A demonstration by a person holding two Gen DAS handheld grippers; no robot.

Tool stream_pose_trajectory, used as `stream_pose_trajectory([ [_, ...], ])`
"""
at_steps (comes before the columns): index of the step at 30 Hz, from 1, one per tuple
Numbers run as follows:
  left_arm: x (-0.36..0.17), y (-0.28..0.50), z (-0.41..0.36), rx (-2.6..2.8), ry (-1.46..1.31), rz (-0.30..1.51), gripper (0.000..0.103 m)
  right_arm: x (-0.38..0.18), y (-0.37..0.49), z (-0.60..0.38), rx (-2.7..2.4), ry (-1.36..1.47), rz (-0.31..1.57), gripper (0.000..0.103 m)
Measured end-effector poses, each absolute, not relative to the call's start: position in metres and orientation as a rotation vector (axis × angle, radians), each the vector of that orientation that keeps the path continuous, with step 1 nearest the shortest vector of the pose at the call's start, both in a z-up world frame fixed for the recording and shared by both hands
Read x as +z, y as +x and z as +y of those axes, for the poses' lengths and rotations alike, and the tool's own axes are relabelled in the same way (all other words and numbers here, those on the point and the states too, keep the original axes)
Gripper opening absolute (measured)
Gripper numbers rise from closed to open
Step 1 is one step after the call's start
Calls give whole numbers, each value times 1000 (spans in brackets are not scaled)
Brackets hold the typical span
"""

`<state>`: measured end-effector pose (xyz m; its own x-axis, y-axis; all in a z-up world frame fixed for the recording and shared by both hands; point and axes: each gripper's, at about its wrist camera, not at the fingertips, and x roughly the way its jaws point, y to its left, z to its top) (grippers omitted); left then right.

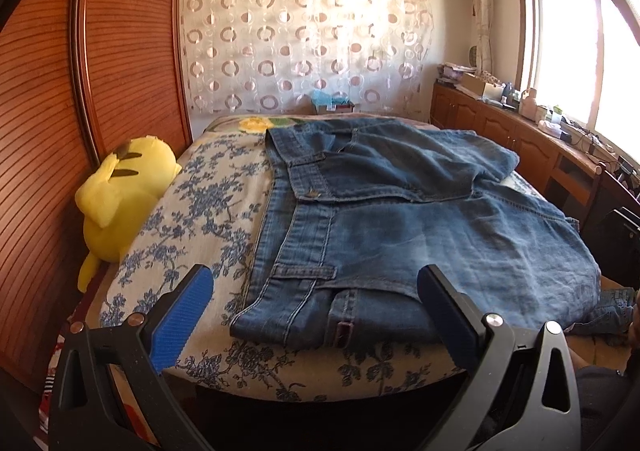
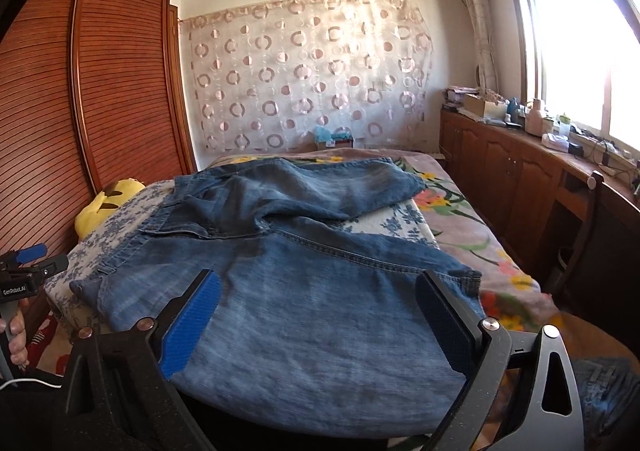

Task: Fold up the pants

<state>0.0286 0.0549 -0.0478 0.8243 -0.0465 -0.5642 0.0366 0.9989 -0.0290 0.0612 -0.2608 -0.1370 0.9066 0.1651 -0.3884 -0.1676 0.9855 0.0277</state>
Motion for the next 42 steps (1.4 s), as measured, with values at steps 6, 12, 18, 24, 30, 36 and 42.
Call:
stream_pose_trajectory([
  [6,-64,32,66,-37,-11,656,94,-138,61,-263,165,-26,434,92],
  [12,-80,41,78,-49,-51,717,83,-136,63,-263,154,-21,454,91],
  [18,-90,42,85,-39,-55,748,72,-135,62,-265,147,-18,475,91],
  [24,-101,49,92,-59,-110,787,59,-132,58,-267,141,-12,476,91],
  [30,-95,43,90,-85,-115,749,33,-135,57,-270,137,-34,488,91],
  [36,-81,42,87,-103,-112,710,23,-133,53,-285,120,-39,520,91],
  [42,-70,44,92,-111,-132,680,22,-137,51,-307,110,-56,595,90],
])
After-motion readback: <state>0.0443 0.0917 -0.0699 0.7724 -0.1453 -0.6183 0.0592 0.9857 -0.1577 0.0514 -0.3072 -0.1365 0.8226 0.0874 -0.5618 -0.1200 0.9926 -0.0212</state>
